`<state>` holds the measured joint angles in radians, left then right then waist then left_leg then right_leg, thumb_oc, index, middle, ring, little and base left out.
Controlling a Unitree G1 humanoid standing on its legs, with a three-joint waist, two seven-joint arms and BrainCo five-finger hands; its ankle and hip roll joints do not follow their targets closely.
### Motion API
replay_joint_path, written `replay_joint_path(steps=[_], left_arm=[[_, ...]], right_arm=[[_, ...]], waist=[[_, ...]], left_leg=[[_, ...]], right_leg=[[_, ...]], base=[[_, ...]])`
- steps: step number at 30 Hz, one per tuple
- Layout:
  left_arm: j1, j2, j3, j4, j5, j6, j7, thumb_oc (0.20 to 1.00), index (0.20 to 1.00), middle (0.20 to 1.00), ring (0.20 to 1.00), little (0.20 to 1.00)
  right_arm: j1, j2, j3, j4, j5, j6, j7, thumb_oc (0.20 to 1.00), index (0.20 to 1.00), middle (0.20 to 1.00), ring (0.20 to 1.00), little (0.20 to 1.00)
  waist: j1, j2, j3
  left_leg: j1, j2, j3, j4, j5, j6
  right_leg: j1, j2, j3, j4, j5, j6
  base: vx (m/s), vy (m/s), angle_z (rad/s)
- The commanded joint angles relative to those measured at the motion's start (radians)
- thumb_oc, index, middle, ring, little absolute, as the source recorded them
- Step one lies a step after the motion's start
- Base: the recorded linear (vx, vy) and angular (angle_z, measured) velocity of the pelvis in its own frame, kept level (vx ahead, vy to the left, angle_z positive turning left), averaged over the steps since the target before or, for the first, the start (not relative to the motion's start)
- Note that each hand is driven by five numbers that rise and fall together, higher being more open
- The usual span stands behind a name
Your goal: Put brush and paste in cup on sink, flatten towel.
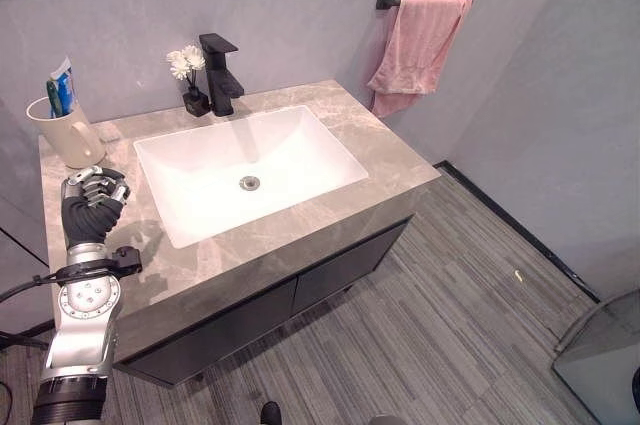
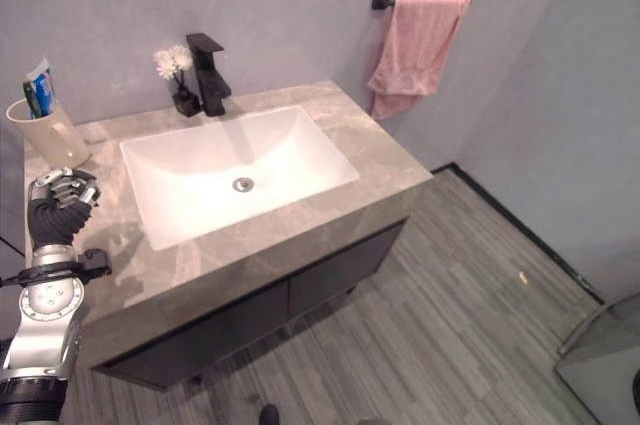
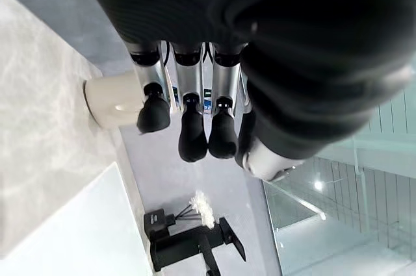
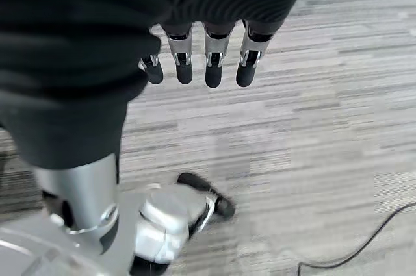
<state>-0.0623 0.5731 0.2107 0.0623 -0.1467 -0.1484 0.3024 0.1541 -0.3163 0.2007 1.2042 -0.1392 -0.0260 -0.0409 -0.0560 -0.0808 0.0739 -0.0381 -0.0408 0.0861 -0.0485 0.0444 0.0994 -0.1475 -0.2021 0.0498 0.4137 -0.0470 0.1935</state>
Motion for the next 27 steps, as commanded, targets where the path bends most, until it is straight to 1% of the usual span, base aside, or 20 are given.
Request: replay_joint_path(steps=[1, 2, 4, 9, 10, 12, 13, 14, 15, 16, 17, 18, 20, 22, 25, 27], left_arm=[[-0.015, 0.026, 0.004, -0.111, 0.081, -0.028, -0.011, 0.200, 0.200, 0.200, 0.200, 0.200], [-0.016, 0.026, 0.003, -0.110, 0.081, -0.028, -0.011, 0.200, 0.200, 0.200, 0.200, 0.200], [-0.026, 0.022, -0.008, -0.105, 0.085, -0.024, -0.012, 0.200, 0.200, 0.200, 0.200, 0.200], [-0.031, 0.019, -0.033, -0.100, 0.097, -0.020, -0.024, 0.200, 0.200, 0.200, 0.200, 0.200], [-0.032, 0.017, -0.041, -0.098, 0.091, -0.019, -0.028, 0.200, 0.200, 0.200, 0.200, 0.200], [-0.032, 0.017, -0.041, -0.097, 0.091, -0.019, -0.028, 0.200, 0.200, 0.200, 0.200, 0.200], [-0.031, 0.022, -0.051, -0.095, 0.090, -0.019, -0.033, 0.200, 0.200, 0.200, 0.200, 0.200], [-0.030, 0.024, -0.059, -0.093, 0.086, -0.021, -0.037, 0.200, 0.200, 0.200, 0.200, 0.200], [-0.022, 0.026, -0.067, -0.086, 0.090, -0.021, -0.038, 0.200, 0.200, 0.200, 0.200, 0.200], [-0.020, 0.029, -0.067, -0.086, 0.089, -0.017, -0.046, 0.200, 0.200, 0.200, 0.200, 0.200], [-0.019, 0.028, -0.073, -0.081, 0.084, -0.018, -0.047, 0.200, 0.200, 0.200, 0.200, 0.200], [-0.005, 0.021, -0.065, -0.077, 0.068, -0.023, -0.055, 0.200, 0.200, 0.200, 0.200, 0.200], [0.010, 0.020, -0.054, -0.066, 0.037, -0.026, -0.058, 0.200, 0.200, 0.200, 0.200, 0.200], [0.012, 0.026, -0.056, -0.053, 0.030, -0.024, -0.061, 0.200, 0.200, 0.200, 0.200, 0.200], [0.013, 0.031, -0.058, -0.038, 0.032, -0.018, -0.057, 0.200, 0.200, 0.200, 0.200, 0.200], [0.010, 0.028, -0.062, -0.030, 0.026, -0.014, -0.061, 0.200, 0.200, 0.200, 0.200, 0.200]], right_arm=[[-0.022, -0.006, 0.014, 0.032, 0.052, -0.015, -0.017, 1.000, 1.000, 1.000, 1.000, 1.000], [-0.022, -0.007, 0.013, 0.032, 0.052, -0.015, -0.017, 1.000, 1.000, 1.000, 1.000, 1.000], [-0.024, -0.009, 0.020, 0.033, 0.057, -0.016, -0.018, 1.000, 1.000, 1.000, 1.000, 1.000], [-0.031, -0.020, 0.034, 0.031, 0.048, -0.015, -0.014, 1.000, 1.000, 1.000, 1.000, 1.000], [-0.037, -0.024, 0.037, 0.028, 0.049, -0.014, -0.014, 1.000, 1.000, 1.000, 1.000, 1.000], [-0.037, -0.024, 0.037, 0.028, 0.049, -0.014, -0.014, 1.000, 1.000, 1.000, 1.000, 1.000], [-0.039, -0.030, 0.043, 0.022, 0.048, -0.013, -0.011, 1.000, 1.000, 1.000, 1.000, 1.000], [-0.036, -0.034, 0.045, 0.019, 0.050, -0.014, -0.009, 1.000, 1.000, 1.000, 1.000, 1.000], [-0.028, -0.038, 0.045, 0.014, 0.051, -0.012, -0.008, 1.000, 1.000, 1.000, 1.000, 1.000], [-0.016, -0.037, 0.039, 0.015, 0.053, -0.015, -0.006, 1.000, 1.000, 1.000, 1.000, 1.000], [-0.016, -0.044, 0.034, 0.017, 0.054, -0.014, -0.007, 1.000, 1.000, 1.000, 1.000, 1.000], [-0.011, -0.053, 0.020, 0.022, 0.053, -0.012, -0.006, 1.000, 1.000, 1.000, 1.000, 1.000], [-0.006, -0.065, 0.009, 0.016, 0.047, -0.014, -0.007, 1.000, 1.000, 1.000, 1.000, 1.000], [0.002, -0.081, -0.012, 0.004, 0.060, -0.015, -0.013, 1.000, 1.000, 1.000, 1.000, 1.000], [-0.005, -0.087, -0.061, -0.032, 0.126, -0.023, -0.024, 1.000, 1.000, 1.000, 1.000, 1.000], [-0.009, -0.085, -0.049, -0.041, 0.124, -0.024, -0.010, 1.000, 1.000, 1.000, 1.000, 1.000]], waist=[[-0.045, -0.002, 0.007], [-0.046, 0.001, 0.007], [-0.061, -0.002, 0.024], [-0.085, -0.005, 0.046], [-0.092, -0.009, 0.052], [-0.093, -0.008, 0.052], [-0.102, -0.012, 0.058], [-0.105, -0.017, 0.059], [-0.112, -0.020, 0.057], [-0.103, -0.025, 0.048], [-0.101, -0.031, 0.044], [-0.098, -0.030, 0.036], [-0.092, -0.024, 0.035], [-0.099, -0.021, 0.029], [-0.104, -0.015, 0.019], [-0.101, -0.016, 0.017]], left_leg=[[0.038, -0.028, -0.036, 0.112, -0.139, -0.021], [0.038, -0.027, -0.038, 0.115, -0.144, -0.021], [0.048, -0.041, -0.061, 0.142, -0.163, -0.022], [0.084, -0.063, -0.105, 0.180, -0.208, -0.021], [0.096, -0.072, -0.128, 0.189, -0.219, -0.023], [0.096, -0.072, -0.129, 0.190, -0.220, -0.022], [0.101, -0.081, -0.159, 0.204, -0.231, -0.027], [0.100, -0.089, -0.177, 0.214, -0.237, -0.029], [0.105, -0.092, -0.197, 0.220, -0.244, -0.030], [0.102, -0.096, -0.202, 0.228, -0.251, -0.037], [0.102, -0.098, -0.210, 0.227, -0.256, -0.039], [0.118, -0.096, -0.232, 0.220, -0.253, -0.046], [0.125, -0.079, -0.253, 0.208, -0.239, -0.065], [0.124, -0.068, -0.268, 0.193, -0.239, -0.072], [0.127, -0.056, -0.263, 0.174, -0.239, -0.074], [0.130, -0.056, -0.257, 0.169, -0.238, -0.072]], right_leg=[[-0.050, 0.105, -0.009, -0.244, 0.223, -0.032], [-0.049, 0.106, -0.011, -0.241, 0.220, -0.032], [-0.091, 0.129, 0.027, -0.253, 0.226, -0.031], [-0.152, 0.133, 0.074, -0.310, 0.303, -0.014], [-0.173, 0.138, 0.112, -0.330, 0.332, -0.004], [-0.172, 0.138, 0.111, -0.332, 0.333, -0.003], [-0.183, 0.143, 0.160, -0.343, 0.350, 0.007], [-0.184, 0.152, 0.190, -0.338, 0.354, 0.011], [-0.199, 0.172, 0.204, -0.306, 0.351, 0.013], [-0.176, 0.155, 0.173, -0.313, 0.320, 0.007], [-0.168, 0.146, 0.153, -0.304, 0.304, -0.001], [-0.161, 0.147, 0.141, -0.289, 0.309, 0.002], [-0.146, 0.132, 0.098, -0.292, 0.300, -0.001], [-0.136, 0.115, 0.063, -0.302, 0.293, -0.006], [-0.125, 0.100, 0.037, -0.311, 0.289, -0.009], [-0.124, 0.097, 0.036, -0.309, 0.293, -0.009]], base=[[0.10, 0.082, 0.33], [0.10, 0.062, 0.35], [0.09, 0.040, 0.41], [0.13, -0.002, 0.51], [0.13, -0.037, 0.58], [0.08, -0.029, 0.64], [0.11, -0.050, 0.43], [0.15, -0.070, 0.24], [0.09, -0.055, 0.22], [0.10, -0.066, 0.66], [0.19, -0.129, 0.96], [0.22, -0.168, 1.21], [0.15, -0.154, 0.93], [0.08, -0.091, 0.88], [0.08, -0.048, 0.56], [0.02, -0.008, 0.02]])
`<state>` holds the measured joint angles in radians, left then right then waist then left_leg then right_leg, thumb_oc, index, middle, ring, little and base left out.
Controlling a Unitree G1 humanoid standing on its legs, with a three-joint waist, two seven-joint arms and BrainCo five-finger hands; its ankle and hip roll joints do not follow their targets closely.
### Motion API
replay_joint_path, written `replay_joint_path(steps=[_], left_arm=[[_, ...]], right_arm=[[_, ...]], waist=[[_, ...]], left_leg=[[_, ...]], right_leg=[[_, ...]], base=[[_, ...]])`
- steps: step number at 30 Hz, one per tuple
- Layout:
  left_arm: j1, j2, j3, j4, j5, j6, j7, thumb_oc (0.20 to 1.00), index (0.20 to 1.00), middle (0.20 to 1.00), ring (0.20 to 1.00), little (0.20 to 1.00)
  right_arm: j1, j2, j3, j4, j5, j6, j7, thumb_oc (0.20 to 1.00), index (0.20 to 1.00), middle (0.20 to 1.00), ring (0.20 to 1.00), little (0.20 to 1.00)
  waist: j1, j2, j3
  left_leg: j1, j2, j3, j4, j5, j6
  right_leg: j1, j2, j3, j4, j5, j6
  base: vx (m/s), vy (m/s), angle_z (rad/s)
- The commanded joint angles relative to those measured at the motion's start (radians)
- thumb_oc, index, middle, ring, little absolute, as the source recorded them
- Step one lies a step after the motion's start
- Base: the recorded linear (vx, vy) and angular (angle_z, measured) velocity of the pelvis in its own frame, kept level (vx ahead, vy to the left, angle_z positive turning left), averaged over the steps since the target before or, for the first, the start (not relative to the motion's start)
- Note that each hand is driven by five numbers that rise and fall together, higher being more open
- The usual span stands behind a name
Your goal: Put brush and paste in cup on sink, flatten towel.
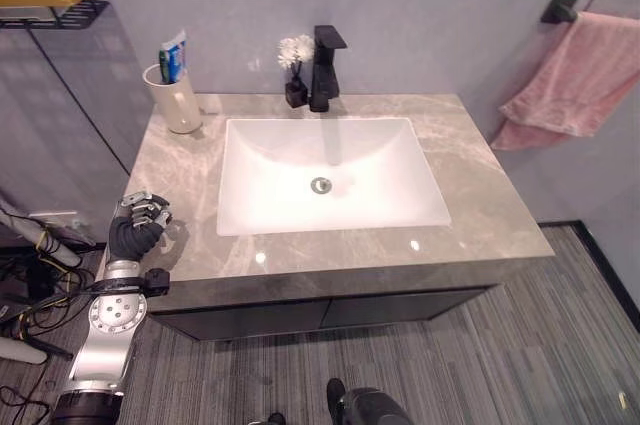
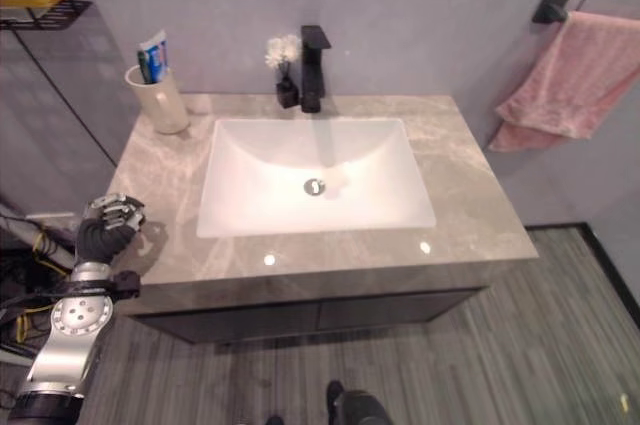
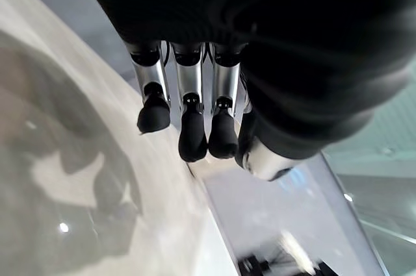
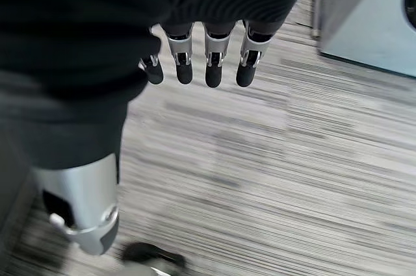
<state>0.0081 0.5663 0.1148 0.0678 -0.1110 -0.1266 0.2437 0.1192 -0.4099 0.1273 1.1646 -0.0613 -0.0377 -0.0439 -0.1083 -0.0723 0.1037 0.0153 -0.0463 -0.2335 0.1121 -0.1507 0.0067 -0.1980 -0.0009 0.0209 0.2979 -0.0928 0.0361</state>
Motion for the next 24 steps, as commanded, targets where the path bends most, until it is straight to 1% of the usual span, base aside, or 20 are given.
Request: replay_joint_path(steps=[1, 2, 3, 4, 5, 6, 8, 13, 19, 24], left_arm=[[-0.054, 0.030, 0.028, -0.031, -0.011, -0.033, -0.008, 0.200, 0.200, 0.200, 0.200, 0.200], [-0.051, 0.030, 0.026, -0.032, -0.011, -0.031, -0.014, 0.200, 0.200, 0.200, 0.200, 0.200], [0.119, -0.158, -0.151, 0.102, -0.438, 0.022, -0.146, 0.200, 0.200, 0.200, 0.200, 0.200], [0.120, -0.158, -0.151, 0.101, -0.438, 0.023, -0.146, 0.200, 0.200, 0.200, 0.200, 0.200], [0.144, -0.154, -0.152, 0.092, -0.435, 0.029, -0.163, 0.200, 0.200, 0.200, 0.200, 0.200], [0.145, -0.154, -0.152, 0.092, -0.435, 0.029, -0.163, 0.200, 0.200, 0.200, 0.200, 0.200], [0.173, -0.155, -0.154, 0.097, -0.418, 0.033, -0.173, 0.200, 0.200, 0.200, 0.200, 0.200], [0.185, -0.156, -0.155, 0.090, -0.418, 0.037, -0.180, 0.200, 0.200, 0.200, 0.200, 0.200], [0.193, -0.154, -0.149, 0.094, -0.387, 0.043, -0.179, 0.200, 0.200, 0.200, 0.200, 0.200], [0.177, -0.151, -0.135, 0.076, -0.379, 0.028, -0.172, 0.200, 0.200, 0.200, 0.200, 0.200]], right_arm=[[0.028, 0.011, 0.032, -0.001, 0.049, -0.013, 0.002, 1.000, 1.000, 1.000, 1.000, 1.000], [0.029, 0.015, 0.040, 0.005, 0.041, -0.010, 0.008, 1.000, 1.000, 1.000, 1.000, 1.000], [0.012, -0.001, -0.022, -0.120, 0.102, -0.007, -0.062, 1.000, 1.000, 1.000, 1.000, 1.000], [0.012, -0.001, -0.022, -0.121, 0.102, -0.007, -0.062, 1.000, 1.000, 1.000, 1.000, 1.000], [0.031, 0.004, 0.018, -0.136, 0.057, -0.007, -0.045, 1.000, 1.000, 1.000, 1.000, 1.000], [0.031, 0.004, 0.018, -0.136, 0.057, -0.007, -0.045, 1.000, 1.000, 1.000, 1.000, 1.000], [0.033, 0.015, 0.050, -0.092, 0.014, -0.008, -0.028, 1.000, 1.000, 1.000, 1.000, 1.000], [0.028, 0.028, 0.063, -0.039, -0.014, 0.001, -0.021, 1.000, 1.000, 1.000, 1.000, 1.000], [0.021, 0.027, 0.054, -0.007, -0.030, 0.013, -0.032, 1.000, 1.000, 1.000, 1.000, 1.000], [0.021, 0.027, 0.042, -0.009, -0.028, 0.015, -0.043, 1.000, 1.000, 1.000, 1.000, 1.000]], waist=[[-0.047, -0.028, -0.015], [-0.045, -0.029, -0.018], [-0.020, 0.054, 0.054], [-0.020, 0.054, 0.054], [-0.019, 0.053, 0.043], [-0.019, 0.053, 0.043], [-0.013, 0.048, 0.043], [-0.005, 0.041, 0.040], [0.004, 0.030, 0.033], [0.005, 0.031, 0.029]], left_leg=[[0.082, -0.054, 0.065, 0.002, -0.044, 0.024], [0.087, -0.057, 0.067, -0.002, -0.045, 0.026], [-0.196, 0.096, 0.312, 0.160, 0.066, -0.018], [-0.195, 0.096, 0.312, 0.158, 0.067, -0.018], [-0.183, 0.101, 0.315, 0.139, 0.074, -0.018], [-0.182, 0.100, 0.315, 0.138, 0.074, -0.018], [-0.156, 0.102, 0.314, 0.118, 0.081, -0.016], [-0.152, 0.101, 0.308, 0.121, 0.081, -0.019], [-0.142, 0.106, 0.311, 0.113, 0.079, -0.018], [-0.140, 0.098, 0.322, 0.098, 0.075, -0.014]], right_leg=[[-0.070, -0.106, 0.066, -0.194, 0.345, 0.149], [-0.067, -0.108, 0.067, -0.194, 0.348, 0.150], [0.059, -0.103, -0.057, -0.005, -0.007, 0.070], [0.059, -0.103, -0.056, -0.006, -0.007, 0.070], [0.067, -0.104, -0.057, -0.024, -0.004, 0.068], [0.067, -0.104, -0.057, -0.024, -0.003, 0.068], [0.082, -0.103, -0.062, -0.028, -0.004, 0.064], [0.090, -0.103, -0.071, -0.034, -0.002, 0.064], [0.105, -0.105, -0.065, -0.074, 0.024, 0.078], [0.105, -0.119, -0.053, -0.106, 0.054, 0.095]], base=[[0.03, -0.006, -0.05], [0.01, 0.000, -0.09], [0.00, 0.000, -0.04], [-0.02, -0.006, 0.12], [-0.02, -0.007, 0.28], [-0.02, 0.001, 0.26], [0.00, 0.004, 0.24], [0.00, -0.007, 0.05], [0.02, 0.016, 0.03], [-0.01, 0.088, -0.02]])
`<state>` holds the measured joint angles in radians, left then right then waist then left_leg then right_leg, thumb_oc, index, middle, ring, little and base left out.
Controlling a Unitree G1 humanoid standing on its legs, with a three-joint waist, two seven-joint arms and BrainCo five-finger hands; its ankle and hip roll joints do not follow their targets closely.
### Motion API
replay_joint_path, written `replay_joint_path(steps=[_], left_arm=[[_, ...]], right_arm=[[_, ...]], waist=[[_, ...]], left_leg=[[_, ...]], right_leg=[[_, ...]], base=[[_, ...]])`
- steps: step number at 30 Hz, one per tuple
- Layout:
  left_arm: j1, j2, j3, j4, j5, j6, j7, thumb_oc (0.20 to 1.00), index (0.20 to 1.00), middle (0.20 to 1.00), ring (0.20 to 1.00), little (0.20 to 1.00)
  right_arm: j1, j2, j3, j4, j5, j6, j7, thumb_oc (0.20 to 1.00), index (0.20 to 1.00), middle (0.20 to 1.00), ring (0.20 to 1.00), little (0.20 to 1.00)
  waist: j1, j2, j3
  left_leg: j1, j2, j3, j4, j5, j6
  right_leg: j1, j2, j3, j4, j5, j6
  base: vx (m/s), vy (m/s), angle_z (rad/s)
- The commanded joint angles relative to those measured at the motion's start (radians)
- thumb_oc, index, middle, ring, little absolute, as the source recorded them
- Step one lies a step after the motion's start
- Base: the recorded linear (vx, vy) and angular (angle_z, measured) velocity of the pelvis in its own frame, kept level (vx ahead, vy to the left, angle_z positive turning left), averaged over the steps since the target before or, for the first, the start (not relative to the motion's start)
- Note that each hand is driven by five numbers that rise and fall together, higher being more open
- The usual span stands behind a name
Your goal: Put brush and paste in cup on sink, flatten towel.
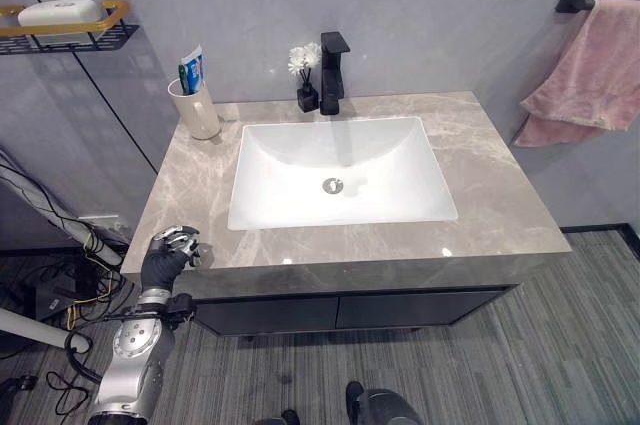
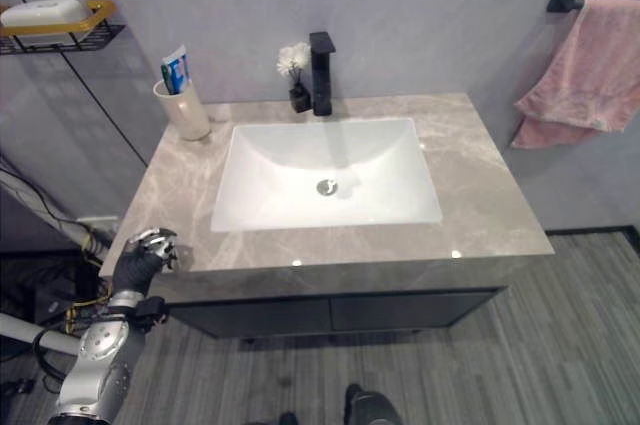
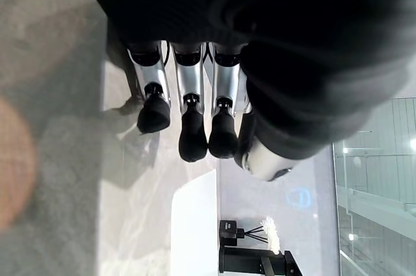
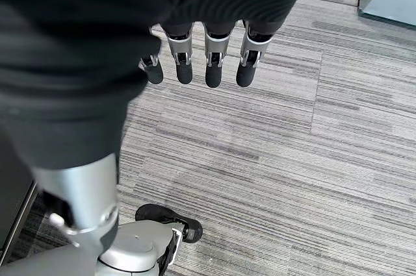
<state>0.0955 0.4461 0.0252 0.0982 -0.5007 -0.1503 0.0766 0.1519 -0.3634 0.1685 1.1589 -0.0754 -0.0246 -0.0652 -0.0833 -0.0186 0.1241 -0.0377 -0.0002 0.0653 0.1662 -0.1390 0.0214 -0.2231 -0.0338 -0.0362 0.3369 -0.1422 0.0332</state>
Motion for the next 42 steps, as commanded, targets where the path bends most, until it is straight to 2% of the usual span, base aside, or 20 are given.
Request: replay_joint_path(steps=[1, 5, 9, 13, 19, 21, 22, 25, 26, 28, 30, 33, 34, 35, 36, 37, 38, 39, 41, 42], left_arm=[[0.074, -0.026, -0.027, 0.020, 0.005, 0.034, 0.002, 0.200, 0.200, 0.200, 0.200, 0.200], [0.051, -0.017, 0.005, -0.026, 0.007, 0.006, 0.020, 0.200, 0.200, 0.200, 0.200, 0.200], [0.002, -0.003, 0.050, -0.067, -0.010, -0.036, 0.050, 0.200, 0.200, 0.200, 0.200, 0.200], [-0.003, 0.008, 0.065, -0.068, 0.004, -0.046, 0.057, 0.200, 0.200, 0.200, 0.200, 0.200], [-0.008, 0.010, 0.068, -0.075, 0.024, -0.046, 0.062, 0.200, 0.200, 0.200, 0.200, 0.200], [-0.008, 0.011, 0.068, -0.075, 0.025, -0.045, 0.062, 0.200, 0.200, 0.200, 0.200, 0.200], [0.000, 0.011, 0.072, -0.078, 0.024, -0.044, 0.059, 0.200, 0.200, 0.200, 0.200, 0.200], [-0.002, 0.012, 0.076, -0.074, 0.027, -0.043, 0.059, 0.200, 0.200, 0.200, 0.200, 0.200], [-0.003, 0.011, 0.076, -0.069, 0.023, -0.043, 0.058, 0.200, 0.200, 0.200, 0.200, 0.200], [-0.011, 0.008, 0.078, -0.063, 0.022, -0.042, 0.063, 0.200, 0.200, 0.200, 0.200, 0.200], [-0.011, 0.007, 0.076, -0.061, 0.018, -0.044, 0.058, 0.200, 0.200, 0.200, 0.200, 0.200], [-0.020, -0.007, 0.061, -0.053, 0.018, -0.044, 0.054, 0.200, 0.200, 0.200, 0.200, 0.200], [-0.033, -0.021, 0.045, -0.048, 0.009, -0.048, 0.053, 0.200, 0.200, 0.200, 0.200, 0.200], [-0.038, -0.020, 0.043, -0.049, 0.008, -0.048, 0.054, 0.200, 0.200, 0.200, 0.200, 0.200], [-0.051, -0.025, 0.034, -0.048, 0.007, -0.049, 0.062, 0.200, 0.200, 0.200, 0.200, 0.200], [-0.059, -0.024, 0.029, -0.046, 0.001, -0.050, 0.065, 0.200, 0.200, 0.200, 0.200, 0.200], [-0.060, -0.024, 0.029, -0.046, 0.001, -0.051, 0.065, 0.200, 0.200, 0.200, 0.200, 0.200], [-0.070, -0.015, 0.023, -0.051, -0.014, -0.055, 0.075, 0.200, 0.200, 0.200, 0.200, 0.200], [-0.079, -0.012, 0.019, -0.040, -0.024, -0.057, 0.088, 0.200, 0.200, 0.200, 0.200, 0.200], [-0.079, -0.012, 0.018, -0.039, -0.024, -0.058, 0.088, 0.200, 0.200, 0.200, 0.200, 0.200]], right_arm=[[-0.013, -0.013, -0.001, 0.011, -0.016, 0.003, -0.022, 1.000, 1.000, 1.000, 1.000, 1.000], [-0.012, -0.001, 0.004, 0.005, -0.016, 0.001, -0.021, 1.000, 1.000, 1.000, 1.000, 1.000], [-0.023, 0.016, 0.023, -0.029, -0.018, -0.004, -0.016, 1.000, 1.000, 1.000, 1.000, 1.000], [-0.007, 0.022, 0.036, -0.052, -0.030, -0.006, -0.002, 1.000, 1.000, 1.000, 1.000, 1.000], [0.007, 0.026, 0.032, -0.012, -0.052, 0.001, -0.005, 1.000, 1.000, 1.000, 1.000, 1.000], [0.006, 0.026, 0.032, -0.004, -0.053, 0.001, -0.006, 1.000, 1.000, 1.000, 1.000, 1.000], [0.004, 0.028, 0.034, 0.012, -0.060, 0.002, -0.009, 1.000, 1.000, 1.000, 1.000, 1.000], [0.001, 0.029, 0.037, 0.017, -0.061, 0.000, -0.008, 1.000, 1.000, 1.000, 1.000, 1.000], [0.001, 0.027, 0.039, 0.011, -0.056, -0.005, -0.008, 1.000, 1.000, 1.000, 1.000, 1.000], [-0.004, 0.027, 0.046, 0.008, -0.050, -0.009, -0.009, 1.000, 1.000, 1.000, 1.000, 1.000], [-0.001, 0.021, 0.051, -0.010, -0.046, -0.013, -0.005, 1.000, 1.000, 1.000, 1.000, 1.000], [0.004, 0.016, 0.050, -0.003, -0.032, -0.016, -0.011, 1.000, 1.000, 1.000, 1.000, 1.000], [0.005, -0.004, 0.044, 0.011, -0.024, -0.017, -0.017, 1.000, 1.000, 1.000, 1.000, 1.000], [-0.003, -0.016, 0.041, 0.014, -0.023, -0.015, -0.019, 1.000, 1.000, 1.000, 1.000, 1.000], [-0.002, -0.032, 0.030, 0.015, -0.015, -0.015, -0.027, 1.000, 1.000, 1.000, 1.000, 1.000], [-0.001, -0.037, 0.019, 0.017, -0.006, -0.015, -0.033, 1.000, 1.000, 1.000, 1.000, 1.000], [-0.001, -0.037, 0.019, 0.017, -0.006, -0.015, -0.033, 1.000, 1.000, 1.000, 1.000, 1.000], [0.003, -0.053, -0.021, 0.021, 0.028, -0.010, -0.054, 1.000, 1.000, 1.000, 1.000, 1.000], [0.006, -0.065, -0.027, 0.021, 0.021, -0.008, -0.064, 1.000, 1.000, 1.000, 1.000, 1.000], [0.006, -0.066, -0.027, 0.021, 0.021, -0.008, -0.064, 1.000, 1.000, 1.000, 1.000, 1.000]], waist=[[-0.017, -0.022, 0.003], [-0.010, -0.026, -0.004], [-0.009, -0.038, -0.008], [-0.014, -0.054, -0.001], [-0.016, -0.062, 0.006], [-0.013, -0.061, 0.009], [0.005, -0.060, 0.014], [0.007, -0.060, 0.015], [0.003, -0.057, 0.018], [0.008, -0.057, 0.022], [0.001, -0.058, 0.025], [-0.004, -0.061, 0.013], [-0.007, -0.057, 0.012], [-0.002, -0.055, 0.017], [0.002, -0.051, 0.028], [-0.006, -0.051, 0.027], [-0.006, -0.051, 0.027], [-0.010, -0.053, 0.016], [-0.016, -0.037, 0.012], [-0.016, -0.037, 0.014]], left_leg=[[-0.080, 0.045, 0.034, 0.035, 0.058, -0.022], [-0.065, 0.029, 0.049, 0.019, 0.052, -0.012], [-0.055, 0.004, 0.067, -0.011, 0.053, 0.006], [-0.049, -0.014, 0.076, -0.012, 0.042, 0.023], [-0.047, -0.031, 0.084, -0.021, 0.037, 0.037], [-0.046, -0.029, 0.087, -0.021, 0.037, 0.038], [-0.040, -0.021, 0.107, -0.030, 0.038, 0.039], [-0.035, -0.018, 0.110, -0.041, 0.042, 0.037], [-0.028, -0.013, 0.112, -0.053, 0.050, 0.033], [-0.024, -0.010, 0.119, -0.058, 0.055, 0.031], [-0.021, -0.011, 0.119, -0.053, 0.056, 0.029], [-0.015, -0.013, 0.117, -0.048, 0.049, 0.024], [-0.042, -0.012, 0.106, 0.047, 0.021, 0.009], [-0.056, -0.020, 0.092, 0.094, 0.016, -0.001], [-0.094, -0.014, 0.054, 0.169, 0.032, -0.027], [-0.104, 0.019, 0.075, 0.157, 0.045, -0.033], [-0.104, 0.020, 0.074, 0.158, 0.045, -0.034], [-0.123, 0.146, 0.072, 0.061, 0.124, -0.055], [-0.127, 0.241, 0.045, -0.023, 0.225, -0.091], [-0.121, 0.242, 0.045, -0.033, 0.231, -0.094]], right_leg=[[0.133, -0.098, 0.012, -0.160, 0.122, 0.109], [0.135, -0.118, 0.026, -0.180, 0.154, 0.127], [0.112, -0.154, 0.062, -0.200, 0.242, 0.160], [0.102, -0.174, 0.087, -0.207, 0.284, 0.170], [0.090, -0.194, 0.085, -0.207, 0.332, 0.175], [0.086, -0.193, 0.078, -0.204, 0.333, 0.172], [0.076, -0.196, -0.001, -0.200, 0.319, 0.164], [0.070, -0.181, -0.034, -0.186, 0.298, 0.157], [0.042, -0.128, -0.052, -0.143, 0.247, 0.141], [0.026, -0.094, -0.114, -0.108, 0.205, 0.123], [0.020, -0.061, -0.102, -0.088, 0.179, 0.112], [0.054, -0.022, -0.070, -0.127, 0.161, 0.085], [0.075, -0.012, -0.067, -0.161, 0.145, 0.062], [0.080, -0.011, -0.067, -0.162, 0.141, 0.056], [0.099, -0.008, -0.066, -0.160, 0.126, 0.044], [0.105, -0.016, -0.072, -0.161, 0.121, 0.045], [0.106, -0.016, -0.073, -0.161, 0.121, 0.045], [0.122, -0.047, -0.071, -0.167, 0.109, 0.054], [0.119, -0.064, -0.063, -0.148, 0.091, 0.065], [0.119, -0.062, -0.064, -0.145, 0.088, 0.063]], base=[[0.00, 0.141, -0.04], [-0.01, 0.165, -0.14], [-0.06, 0.165, -0.19], [-0.03, 0.134, -0.23], [-0.02, 0.077, -0.13], [-0.02, 0.042, -0.05], [-0.02, 0.048, -0.16], [0.00, 0.027, -0.37], [-0.01, 0.020, -0.17], [-0.01, 0.005, -0.12], [0.04, -0.043, -0.08], [0.11, -0.125, 0.00], [0.14, -0.156, -0.03], [0.16, -0.151, 0.17], [0.09, -0.041, 0.20], [0.07, -0.022, 0.18], [0.11, 0.121, 0.07], [0.14, 0.167, 0.12], [0.13, 0.201, 0.18], [0.09, 0.198, 0.19]])
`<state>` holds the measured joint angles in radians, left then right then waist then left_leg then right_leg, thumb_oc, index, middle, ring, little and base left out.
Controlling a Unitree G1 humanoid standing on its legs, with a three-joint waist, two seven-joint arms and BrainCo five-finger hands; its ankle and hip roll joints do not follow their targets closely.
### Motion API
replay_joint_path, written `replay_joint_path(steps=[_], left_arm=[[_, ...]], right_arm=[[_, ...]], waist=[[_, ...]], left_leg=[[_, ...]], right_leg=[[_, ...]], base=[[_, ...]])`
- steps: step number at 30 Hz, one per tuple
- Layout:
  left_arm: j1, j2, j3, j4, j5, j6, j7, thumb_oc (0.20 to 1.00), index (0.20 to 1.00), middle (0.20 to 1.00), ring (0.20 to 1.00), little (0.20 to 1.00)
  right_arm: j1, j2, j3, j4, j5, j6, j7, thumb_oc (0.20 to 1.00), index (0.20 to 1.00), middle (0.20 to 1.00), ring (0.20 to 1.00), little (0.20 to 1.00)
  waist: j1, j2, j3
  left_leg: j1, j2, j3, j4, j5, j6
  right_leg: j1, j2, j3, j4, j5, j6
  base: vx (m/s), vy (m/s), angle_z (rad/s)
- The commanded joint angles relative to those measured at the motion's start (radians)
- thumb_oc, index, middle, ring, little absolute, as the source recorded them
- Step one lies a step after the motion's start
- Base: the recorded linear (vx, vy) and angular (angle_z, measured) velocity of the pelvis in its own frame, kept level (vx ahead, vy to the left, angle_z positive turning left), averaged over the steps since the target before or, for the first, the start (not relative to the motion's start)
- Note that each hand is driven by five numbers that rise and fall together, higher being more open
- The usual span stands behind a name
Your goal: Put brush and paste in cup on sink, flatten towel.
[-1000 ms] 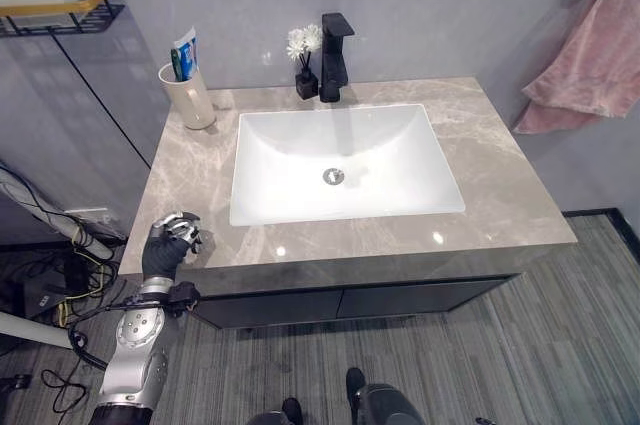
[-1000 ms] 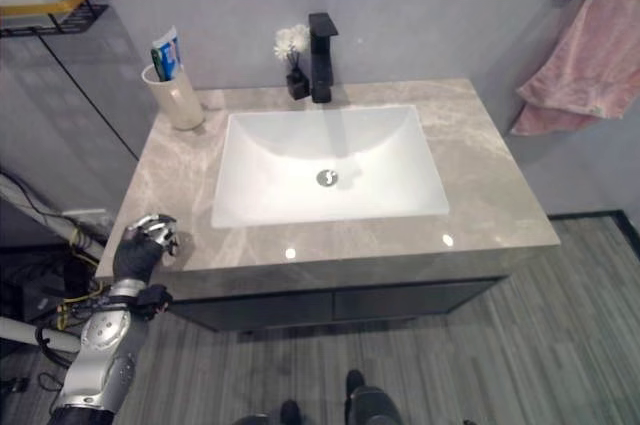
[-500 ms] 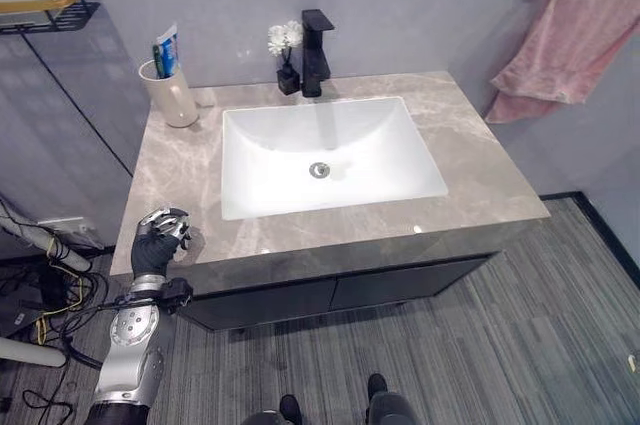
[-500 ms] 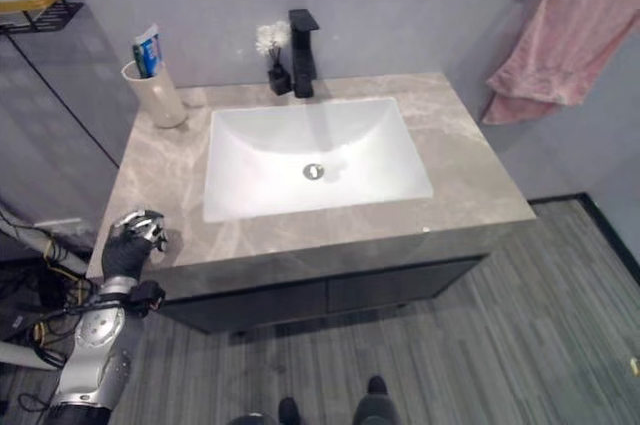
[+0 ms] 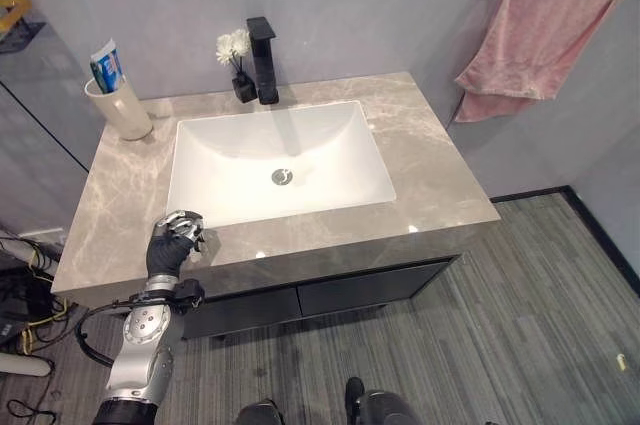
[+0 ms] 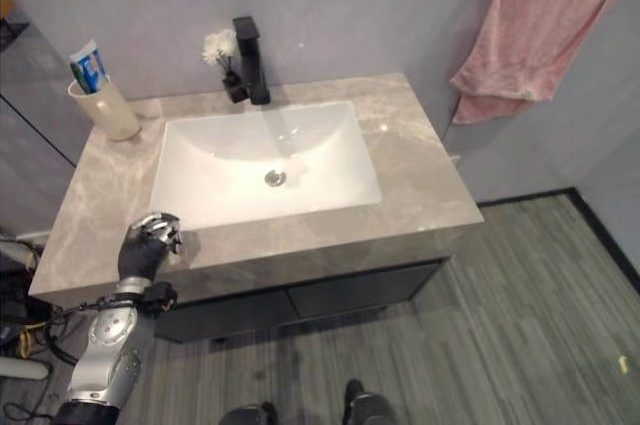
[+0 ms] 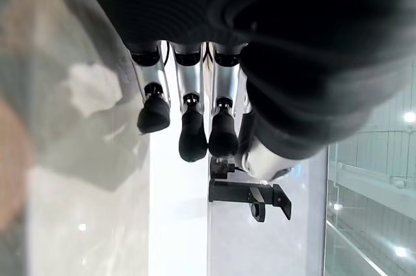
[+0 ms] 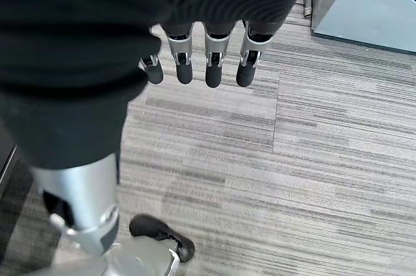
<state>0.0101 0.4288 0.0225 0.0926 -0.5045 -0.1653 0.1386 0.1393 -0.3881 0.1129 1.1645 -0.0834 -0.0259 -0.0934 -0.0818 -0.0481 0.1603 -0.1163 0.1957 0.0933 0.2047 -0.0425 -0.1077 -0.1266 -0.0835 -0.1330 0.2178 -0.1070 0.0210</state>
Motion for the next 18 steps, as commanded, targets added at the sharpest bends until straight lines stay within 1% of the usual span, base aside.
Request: replay_joint_path(steps=[1, 2, 3, 4, 5, 6, 7, 8, 9, 10, 11, 12, 15, 16, 17, 18], left_arm=[[0.003, 0.007, 0.020, -0.029, -0.023, -0.044, 0.033, 0.200, 0.200, 0.200, 0.200, 0.200], [0.006, 0.015, 0.018, -0.026, -0.015, -0.048, 0.047, 0.200, 0.200, 0.200, 0.200, 0.200], [0.001, 0.018, 0.023, -0.025, -0.034, -0.051, 0.033, 0.200, 0.200, 0.200, 0.200, 0.200], [-0.002, 0.017, 0.024, -0.024, -0.036, -0.047, 0.031, 0.200, 0.200, 0.200, 0.200, 0.200], [-0.006, 0.018, 0.020, -0.026, -0.036, -0.046, 0.025, 0.200, 0.200, 0.200, 0.200, 0.200], [-0.006, 0.018, 0.019, -0.026, -0.036, -0.046, 0.025, 0.200, 0.200, 0.200, 0.200, 0.200], [-0.016, 0.026, 0.016, -0.031, -0.033, -0.055, 0.021, 0.200, 0.200, 0.200, 0.200, 0.200], [-0.022, 0.039, 0.017, -0.035, -0.032, -0.061, 0.014, 0.200, 0.200, 0.200, 0.200, 0.200], [-0.022, 0.039, 0.016, -0.035, -0.032, -0.061, 0.014, 0.200, 0.200, 0.200, 0.200, 0.200], [-0.023, 0.041, 0.019, -0.036, -0.031, -0.059, 0.013, 0.200, 0.200, 0.200, 0.200, 0.200], [-0.024, 0.052, 0.030, -0.035, -0.026, -0.059, 0.017, 0.200, 0.200, 0.200, 0.200, 0.200], [-0.024, 0.053, 0.030, -0.035, -0.026, -0.059, 0.017, 0.200, 0.200, 0.200, 0.200, 0.200], [-0.022, 0.073, 0.056, -0.046, -0.014, -0.062, 0.028, 0.200, 0.200, 0.200, 0.200, 0.200], [-0.021, 0.090, 0.073, -0.046, -0.005, -0.063, 0.037, 0.200, 0.200, 0.200, 0.200, 0.200], [-0.021, 0.091, 0.073, -0.046, -0.005, -0.063, 0.037, 0.200, 0.200, 0.200, 0.200, 0.200], [-0.016, 0.102, 0.086, -0.049, 0.001, -0.065, 0.039, 0.200, 0.200, 0.200, 0.200, 0.200]], right_arm=[[0.023, -0.048, 0.026, 0.015, 0.023, -0.005, -0.039, 1.000, 1.000, 1.000, 1.000, 1.000], [0.040, -0.066, 0.016, 0.013, 0.014, -0.004, -0.041, 1.000, 1.000, 1.000, 1.000, 1.000], [0.021, -0.069, 0.022, 0.015, 0.011, -0.005, -0.035, 1.000, 1.000, 1.000, 1.000, 1.000], [0.014, -0.067, 0.018, 0.024, 0.010, -0.003, -0.033, 1.000, 1.000, 1.000, 1.000, 1.000], [0.018, -0.065, 0.015, 0.025, 0.008, -0.004, -0.030, 1.000, 1.000, 1.000, 1.000, 1.000], [0.019, -0.065, 0.015, 0.025, 0.007, -0.004, -0.030, 1.000, 1.000, 1.000, 1.000, 1.000], [0.023, -0.066, 0.003, 0.024, 0.004, -0.004, -0.025, 1.000, 1.000, 1.000, 1.000, 1.000], [0.027, -0.061, 0.001, 0.023, -0.008, -0.001, -0.018, 1.000, 1.000, 1.000, 1.000, 1.000], [0.027, -0.061, 0.001, 0.023, -0.008, -0.001, -0.018, 1.000, 1.000, 1.000, 1.000, 1.000], [0.030, -0.057, 0.005, 0.021, -0.016, 0.001, -0.014, 1.000, 1.000, 1.000, 1.000, 1.000], [0.028, -0.057, 0.012, 0.010, -0.030, 0.003, -0.010, 1.000, 1.000, 1.000, 1.000, 1.000], [0.028, -0.057, 0.012, 0.010, -0.030, 0.003, -0.010, 1.000, 1.000, 1.000, 1.000, 1.000], [0.024, -0.051, 0.007, -0.003, -0.027, 0.004, -0.006, 1.000, 1.000, 1.000, 1.000, 1.000], [0.025, -0.045, 0.013, -0.017, -0.031, 0.002, 0.000, 1.000, 1.000, 1.000, 1.000, 1.000], [0.025, -0.045, 0.014, -0.017, -0.031, 0.002, 0.000, 1.000, 1.000, 1.000, 1.000, 1.000], [0.029, -0.045, 0.013, -0.023, -0.030, 0.001, 0.005, 1.000, 1.000, 1.000, 1.000, 1.000]], waist=[[-0.023, 0.006, -0.022], [-0.028, 0.024, -0.021], [-0.021, 0.031, -0.018], [-0.021, 0.037, -0.025], [-0.025, 0.039, -0.028], [-0.024, 0.039, -0.028], [-0.028, 0.033, -0.026], [-0.026, 0.023, -0.021], [-0.027, 0.023, -0.021], [-0.026, 0.020, -0.019], [-0.021, 0.015, -0.012], [-0.020, 0.016, -0.013], [-0.013, 0.011, -0.006], [-0.008, 0.002, -0.003], [-0.008, 0.002, -0.004], [-0.007, -0.001, -0.004]], left_leg=[[-0.046, 0.103, 0.012, -0.123, 0.201, 0.013], [-0.048, 0.151, -0.009, -0.151, 0.273, -0.006], [-0.004, 0.116, -0.055, -0.127, 0.197, 0.005], [0.002, 0.098, -0.063, -0.113, 0.153, -0.002], [-0.003, 0.088, -0.049, -0.103, 0.137, -0.007], [-0.004, 0.088, -0.049, -0.100, 0.135, -0.006], [-0.023, 0.056, -0.047, -0.044, 0.097, -0.010], [-0.054, 0.017, -0.044, 0.041, 0.045, -0.007], [-0.057, 0.017, -0.045, 0.047, 0.041, -0.006], [-0.069, 0.006, -0.037, 0.077, 0.017, -0.003], [-0.093, -0.013, -0.026, 0.131, -0.023, 0.005], [-0.096, -0.013, -0.026, 0.136, -0.026, 0.006], [-0.124, -0.039, -0.010, 0.188, -0.067, 0.022], [-0.140, -0.051, -0.004, 0.223, -0.087, 0.030], [-0.142, -0.051, -0.005, 0.225, -0.088, 0.031], [-0.151, -0.060, -0.003, 0.243, -0.102, 0.036]], right_leg=[[0.021, -0.022, 0.041, -0.009, 0.040, 0.082], [0.025, -0.047, 0.060, 0.007, 0.034, 0.096], [0.017, -0.049, 0.083, 0.023, 0.027, 0.101], [0.012, -0.060, 0.099, 0.027, 0.038, 0.107], [0.019, -0.070, 0.103, 0.021, 0.043, 0.113], [0.020, -0.071, 0.103, 0.020, 0.043, 0.114], [0.035, -0.094, 0.107, 0.001, 0.055, 0.124], [0.054, -0.126, 0.117, -0.023, 0.069, 0.139], [0.055, -0.127, 0.116, -0.024, 0.069, 0.140], [0.059, -0.140, 0.119, -0.034, 0.075, 0.146], [0.055, -0.167, 0.127, -0.049, 0.094, 0.158], [0.053, -0.166, 0.127, -0.049, 0.094, 0.159], [0.040, -0.201, 0.136, -0.066, 0.131, 0.175], [0.041, -0.218, 0.130, -0.077, 0.152, 0.182], [0.041, -0.218, 0.130, -0.078, 0.152, 0.182], [0.044, -0.228, 0.129, -0.086, 0.168, 0.187]], base=[[0.16, 0.337, 0.14], [0.19, 0.442, -0.03], [0.19, 0.441, -0.18], [0.13, 0.299, -0.43], [0.09, 0.206, -0.66], [0.09, 0.209, -0.73], [0.11, 0.294, -0.41], [0.11, 0.297, 0.02], [0.08, 0.275, 0.17], [0.03, 0.258, 0.07], [0.03, 0.256, -0.01], [0.01, 0.263, -0.05], [0.01, 0.235, -0.18], [0.00, 0.189, -0.09], [0.02, 0.180, 0.02], [0.03, 0.104, 0.03]])
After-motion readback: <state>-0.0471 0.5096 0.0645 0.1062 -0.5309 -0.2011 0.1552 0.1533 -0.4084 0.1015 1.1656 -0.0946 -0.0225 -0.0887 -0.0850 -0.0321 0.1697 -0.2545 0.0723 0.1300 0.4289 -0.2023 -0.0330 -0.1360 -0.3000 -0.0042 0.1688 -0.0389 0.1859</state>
